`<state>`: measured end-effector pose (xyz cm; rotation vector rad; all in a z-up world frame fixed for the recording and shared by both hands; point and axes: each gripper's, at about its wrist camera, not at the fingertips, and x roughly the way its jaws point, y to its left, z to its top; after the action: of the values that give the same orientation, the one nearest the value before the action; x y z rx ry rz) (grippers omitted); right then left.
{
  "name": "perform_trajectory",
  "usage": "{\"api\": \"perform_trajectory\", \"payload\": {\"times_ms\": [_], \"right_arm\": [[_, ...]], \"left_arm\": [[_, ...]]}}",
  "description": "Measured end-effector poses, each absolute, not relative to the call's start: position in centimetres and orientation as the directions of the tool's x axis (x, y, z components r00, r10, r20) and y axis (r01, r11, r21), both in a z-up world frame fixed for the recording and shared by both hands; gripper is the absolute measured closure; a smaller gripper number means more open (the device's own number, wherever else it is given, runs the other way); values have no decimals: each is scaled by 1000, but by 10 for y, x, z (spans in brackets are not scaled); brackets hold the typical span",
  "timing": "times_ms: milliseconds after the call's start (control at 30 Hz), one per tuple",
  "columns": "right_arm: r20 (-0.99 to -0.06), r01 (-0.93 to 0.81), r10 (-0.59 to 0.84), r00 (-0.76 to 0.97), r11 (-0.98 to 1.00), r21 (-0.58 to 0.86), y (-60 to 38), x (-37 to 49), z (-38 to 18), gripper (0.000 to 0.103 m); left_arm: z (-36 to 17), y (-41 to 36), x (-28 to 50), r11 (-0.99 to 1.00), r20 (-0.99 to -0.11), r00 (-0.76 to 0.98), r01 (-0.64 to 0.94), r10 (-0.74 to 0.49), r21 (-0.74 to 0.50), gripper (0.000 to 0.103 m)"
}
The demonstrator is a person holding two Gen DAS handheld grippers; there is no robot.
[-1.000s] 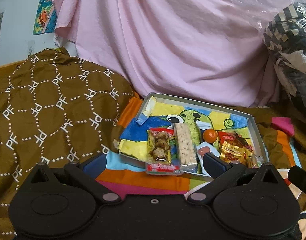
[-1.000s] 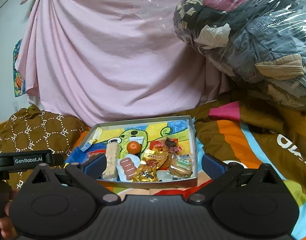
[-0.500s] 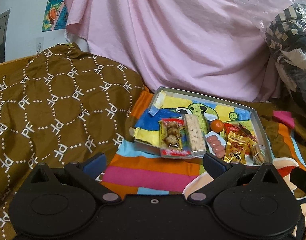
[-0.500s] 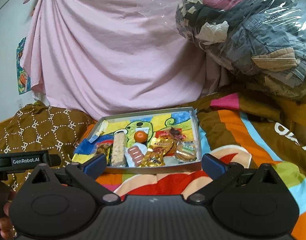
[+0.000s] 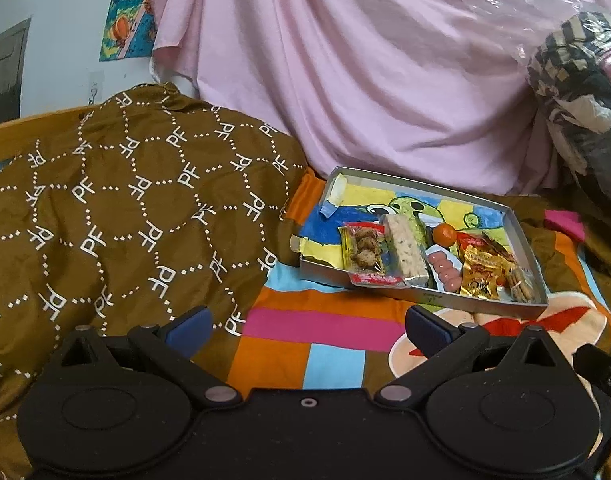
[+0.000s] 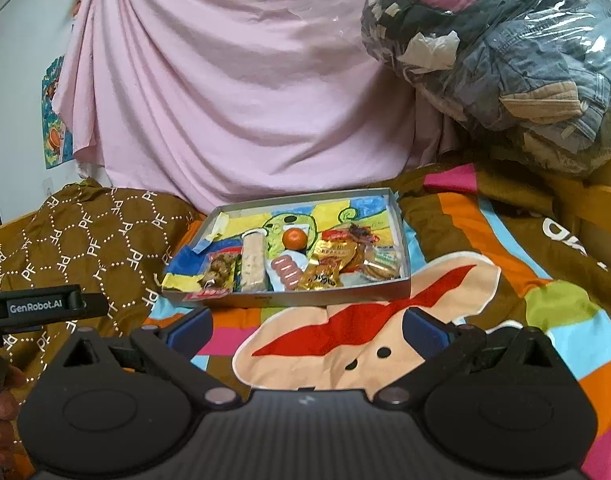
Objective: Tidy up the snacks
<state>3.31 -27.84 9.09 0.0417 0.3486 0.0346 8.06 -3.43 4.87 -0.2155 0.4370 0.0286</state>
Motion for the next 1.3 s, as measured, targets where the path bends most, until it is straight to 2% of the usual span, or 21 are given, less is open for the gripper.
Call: {"api": "perform_trajectory", "payload": {"times_ms": [600, 967, 1300], "right_arm": [[-359, -24, 26, 933, 1000, 11, -260, 14, 72, 0], [-400, -11, 5, 916, 1000, -11, -253, 23, 53, 0], [-436, -24, 13, 900, 999, -22, -246, 30, 39, 0]], "left_arm": [[24, -26, 53, 996, -422, 907, -23, -14, -83, 1], [13, -19, 56, 995, -424, 906, -45, 5, -86, 1], [0, -11, 61, 994, -461, 887, -60, 10, -94, 1]]}}
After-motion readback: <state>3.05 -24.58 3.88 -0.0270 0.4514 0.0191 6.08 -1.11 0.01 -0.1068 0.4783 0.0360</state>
